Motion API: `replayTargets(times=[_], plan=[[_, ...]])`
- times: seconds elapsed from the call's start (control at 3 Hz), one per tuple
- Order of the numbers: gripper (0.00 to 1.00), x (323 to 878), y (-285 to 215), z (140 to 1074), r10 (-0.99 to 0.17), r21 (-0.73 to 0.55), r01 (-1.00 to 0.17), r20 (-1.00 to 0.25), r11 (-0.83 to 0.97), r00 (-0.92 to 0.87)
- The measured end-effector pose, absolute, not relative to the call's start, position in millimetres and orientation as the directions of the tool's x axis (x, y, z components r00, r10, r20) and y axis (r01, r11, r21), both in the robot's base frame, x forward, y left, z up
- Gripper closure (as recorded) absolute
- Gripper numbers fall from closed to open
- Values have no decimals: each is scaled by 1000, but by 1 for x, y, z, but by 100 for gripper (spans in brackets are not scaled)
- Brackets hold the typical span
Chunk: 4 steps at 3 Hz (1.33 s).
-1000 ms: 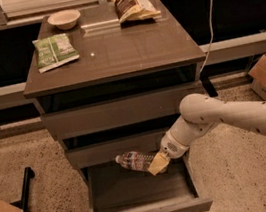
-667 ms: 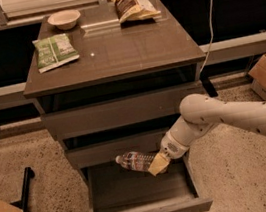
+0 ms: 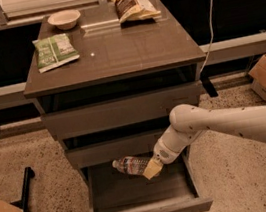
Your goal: Place water bottle into bottom drawer
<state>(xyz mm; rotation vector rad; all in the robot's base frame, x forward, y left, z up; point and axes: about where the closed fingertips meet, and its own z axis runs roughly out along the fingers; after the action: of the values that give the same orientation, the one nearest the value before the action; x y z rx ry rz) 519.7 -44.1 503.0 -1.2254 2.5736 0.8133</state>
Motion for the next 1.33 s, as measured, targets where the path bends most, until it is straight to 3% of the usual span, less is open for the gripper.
replayTargets(times=[0.67,1.33], plan=[[100,535,-31,432,-692,399,-765,-341,506,-636],[100,553,-40,362,-682,490,-739,-336,462,-650]])
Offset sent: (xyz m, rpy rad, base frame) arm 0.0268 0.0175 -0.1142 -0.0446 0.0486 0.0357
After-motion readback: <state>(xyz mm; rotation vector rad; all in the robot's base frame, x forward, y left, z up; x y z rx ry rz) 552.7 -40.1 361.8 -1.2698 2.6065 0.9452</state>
